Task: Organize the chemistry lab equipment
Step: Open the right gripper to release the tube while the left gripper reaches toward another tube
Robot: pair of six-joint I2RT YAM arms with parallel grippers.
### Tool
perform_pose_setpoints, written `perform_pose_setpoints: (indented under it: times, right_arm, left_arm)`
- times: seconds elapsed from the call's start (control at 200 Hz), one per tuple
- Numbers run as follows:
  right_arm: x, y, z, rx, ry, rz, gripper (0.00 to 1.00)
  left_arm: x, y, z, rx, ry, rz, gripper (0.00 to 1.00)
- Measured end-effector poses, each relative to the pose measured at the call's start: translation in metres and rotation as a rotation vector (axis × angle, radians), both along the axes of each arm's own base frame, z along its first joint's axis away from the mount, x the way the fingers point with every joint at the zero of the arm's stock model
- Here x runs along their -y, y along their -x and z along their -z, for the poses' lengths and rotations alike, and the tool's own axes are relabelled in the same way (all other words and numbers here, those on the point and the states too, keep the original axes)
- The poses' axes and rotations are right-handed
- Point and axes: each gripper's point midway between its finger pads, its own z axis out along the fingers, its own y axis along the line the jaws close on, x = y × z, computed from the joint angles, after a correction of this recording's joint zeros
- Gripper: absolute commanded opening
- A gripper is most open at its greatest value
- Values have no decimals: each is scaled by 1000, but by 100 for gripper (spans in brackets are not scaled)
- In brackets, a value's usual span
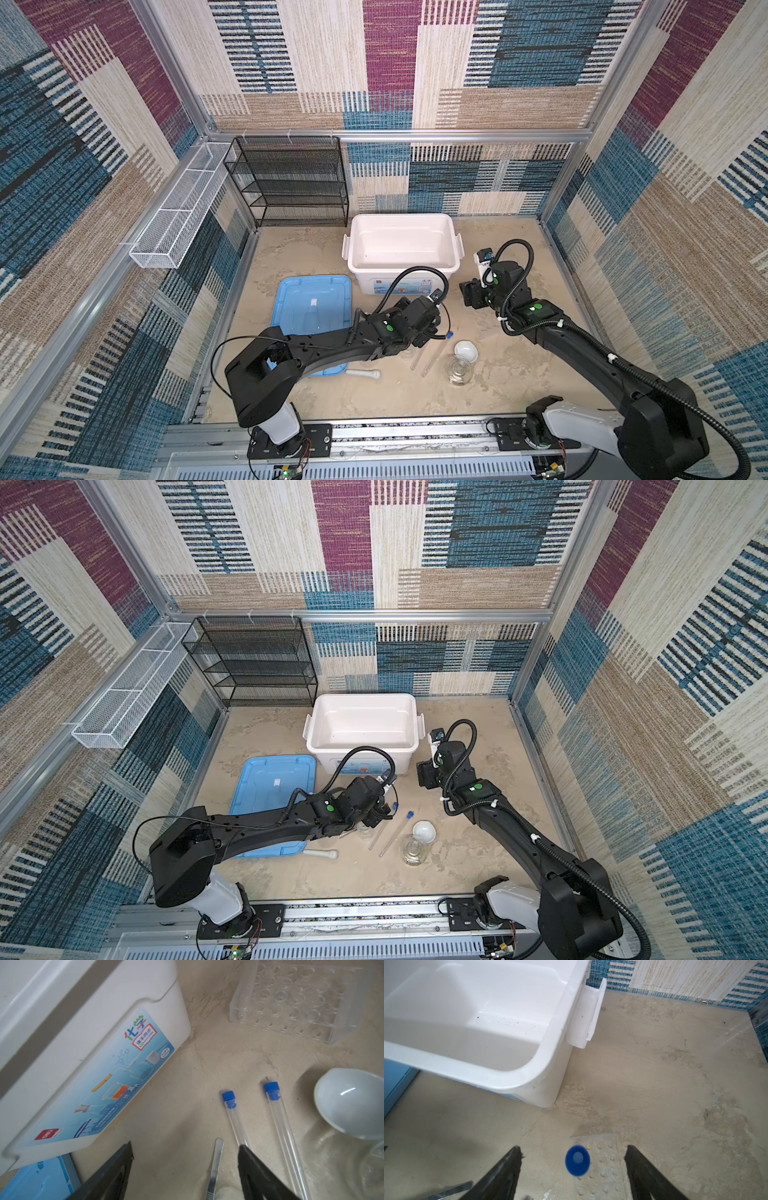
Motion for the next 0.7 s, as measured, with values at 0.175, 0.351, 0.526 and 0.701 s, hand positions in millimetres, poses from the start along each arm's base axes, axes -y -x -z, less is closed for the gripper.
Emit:
perform_pose_setpoints:
  times: [0.175,0.351,0.526,0.701]
  right_arm:
    - [4,1,-8,39,-6,16,93]
    - [11,2,-15,72,-7,48,94]
    - [16,4,-15,80,-19,68,94]
    - [22,5,-19,100,-31,94,95]
  left_arm:
    - [10,8,9,-38,-41,14,73]
    - [19,12,17,-85,-52,16,64]
    - [25,17,32,-150,-66,23,55]
    - [29,22,47,-217,-86,28,53]
